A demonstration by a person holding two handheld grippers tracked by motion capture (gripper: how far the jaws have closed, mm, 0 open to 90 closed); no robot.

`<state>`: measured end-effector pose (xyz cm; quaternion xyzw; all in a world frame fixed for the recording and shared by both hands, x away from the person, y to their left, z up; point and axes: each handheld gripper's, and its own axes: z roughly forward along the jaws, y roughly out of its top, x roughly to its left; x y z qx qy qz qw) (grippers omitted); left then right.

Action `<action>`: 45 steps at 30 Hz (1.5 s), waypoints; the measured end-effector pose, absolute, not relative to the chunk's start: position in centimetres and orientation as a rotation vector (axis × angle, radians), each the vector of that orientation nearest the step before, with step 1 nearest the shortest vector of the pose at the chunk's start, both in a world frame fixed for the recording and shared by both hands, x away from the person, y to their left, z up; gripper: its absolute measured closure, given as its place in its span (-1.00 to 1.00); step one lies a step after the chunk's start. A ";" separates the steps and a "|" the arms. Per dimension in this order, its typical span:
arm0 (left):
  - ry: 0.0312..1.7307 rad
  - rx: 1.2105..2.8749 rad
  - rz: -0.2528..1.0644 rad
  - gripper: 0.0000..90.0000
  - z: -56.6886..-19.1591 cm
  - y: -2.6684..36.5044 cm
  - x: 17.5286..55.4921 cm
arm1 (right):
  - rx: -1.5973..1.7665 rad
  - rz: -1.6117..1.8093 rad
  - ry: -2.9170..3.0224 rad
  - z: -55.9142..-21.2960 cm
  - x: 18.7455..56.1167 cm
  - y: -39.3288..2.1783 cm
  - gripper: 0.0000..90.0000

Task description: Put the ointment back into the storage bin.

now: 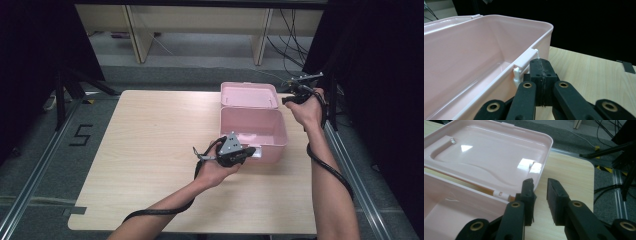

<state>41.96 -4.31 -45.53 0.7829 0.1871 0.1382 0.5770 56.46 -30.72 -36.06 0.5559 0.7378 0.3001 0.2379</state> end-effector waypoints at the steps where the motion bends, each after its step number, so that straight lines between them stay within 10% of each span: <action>1: 0.435 1.830 0.326 0.99 -45.5 -4.4 41.9 | 1.507 0.812 2.028 -36.0 56.5 -30.9 0.69; 45: 0.441 1.823 0.341 0.99 -46.4 -4.7 42.1 | 1.630 0.813 1.947 -37.1 62.1 -30.3 0.62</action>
